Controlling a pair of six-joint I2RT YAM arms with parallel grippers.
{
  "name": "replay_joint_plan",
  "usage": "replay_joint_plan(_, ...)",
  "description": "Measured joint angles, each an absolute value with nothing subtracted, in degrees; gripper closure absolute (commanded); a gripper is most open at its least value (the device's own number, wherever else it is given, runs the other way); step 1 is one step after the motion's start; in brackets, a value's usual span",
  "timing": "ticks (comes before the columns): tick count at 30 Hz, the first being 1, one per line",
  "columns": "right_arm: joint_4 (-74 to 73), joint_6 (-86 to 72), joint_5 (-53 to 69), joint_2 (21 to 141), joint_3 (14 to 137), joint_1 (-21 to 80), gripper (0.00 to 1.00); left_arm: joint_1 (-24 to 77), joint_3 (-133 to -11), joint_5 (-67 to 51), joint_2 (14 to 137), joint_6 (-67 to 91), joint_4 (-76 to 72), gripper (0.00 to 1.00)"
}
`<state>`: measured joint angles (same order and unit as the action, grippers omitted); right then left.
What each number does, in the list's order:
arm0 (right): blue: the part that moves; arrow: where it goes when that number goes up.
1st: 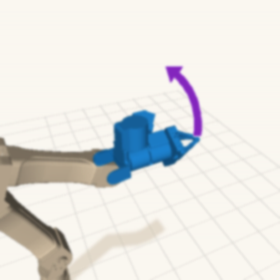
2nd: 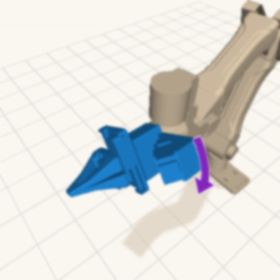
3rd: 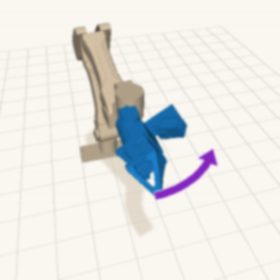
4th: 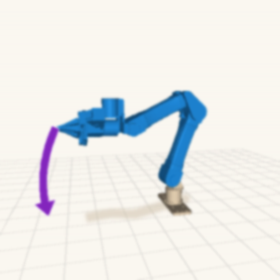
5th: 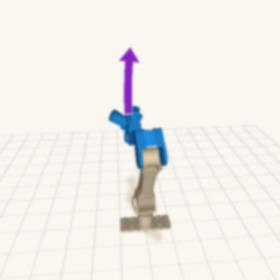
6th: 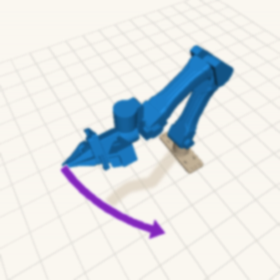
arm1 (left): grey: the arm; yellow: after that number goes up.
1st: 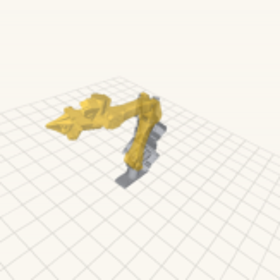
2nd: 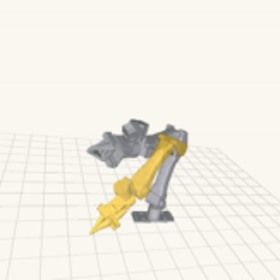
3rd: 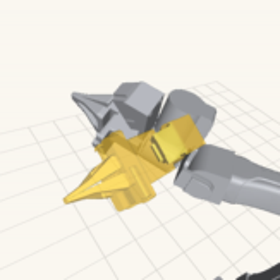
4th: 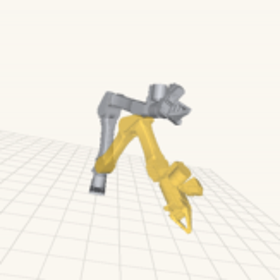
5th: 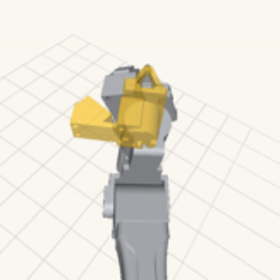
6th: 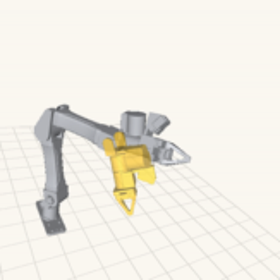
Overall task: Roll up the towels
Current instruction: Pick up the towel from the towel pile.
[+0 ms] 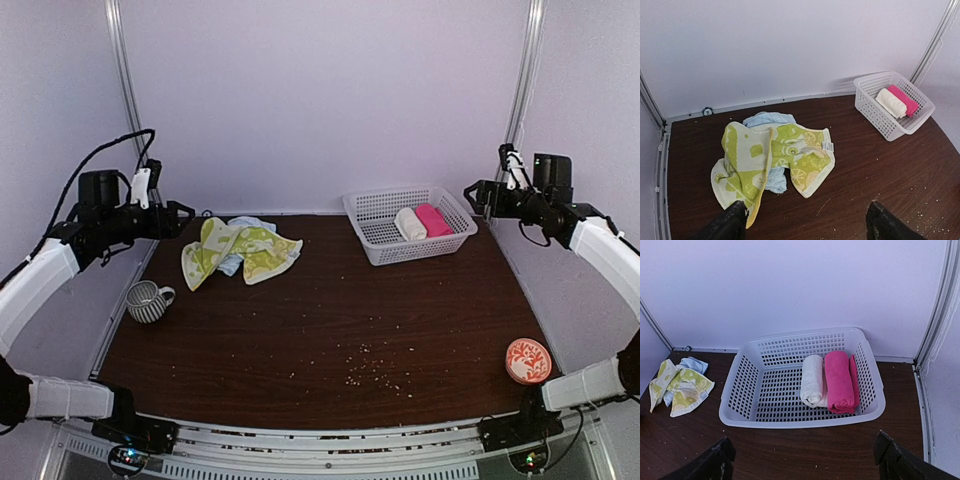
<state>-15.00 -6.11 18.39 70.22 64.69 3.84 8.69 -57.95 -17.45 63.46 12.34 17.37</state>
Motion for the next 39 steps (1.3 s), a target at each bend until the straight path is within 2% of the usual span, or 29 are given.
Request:
replay_joint_plan(3,-15.16,-2.50,20.36,72.62,64.66,3.81,0.04,13.82,-60.82,-14.72,66.70,11.11,18.39,0.16)
replay_joint_plan(7,-16.88,1.48,24.47,77.28,65.65,3.84,0.10,23.03,-66.67,-9.93,74.04,9.04,20.51,0.11)
replay_joint_plan(14,-19.40,5.78,29.04,79.44,66.50,3.90,0.12,33.19,-78.13,-0.49,92.12,5.85,25.85,0.13)
replay_joint_plan(22,-17.89,7.14,30.41,75.68,59.40,3.90,0.12,33.58,-88.51,14.11,104.99,5.78,31.90,0.18)
replay_joint_plan(27,-17.26,7.18,30.65,75.13,56.36,3.90,0.12,33.43,-95.02,23.64,110.61,4.78,32.03,0.40)
replay_joint_plan(29,-16.97,7.18,30.70,75.05,56.27,3.90,0.11,33.26,-97.34,25.93,113.06,4.23,32.12,0.44)
replay_joint_plan(34,-15.92,7.22,30.65,73.06,55.59,3.90,0.11,31.55,-104.05,28.49,120.14,3.95,34.35,0.36)
replay_joint_plan(37,-15.42,7.29,30.63,71.88,55.09,3.90,0.11,29.71,-107.15,29.21,123.87,5.08,35.81,0.39)
replay_joint_plan(39,-15.20,7.31,30.61,71.44,54.70,3.90,0.11,28.36,-107.53,29.19,125.19,5.89,36.38,0.46)
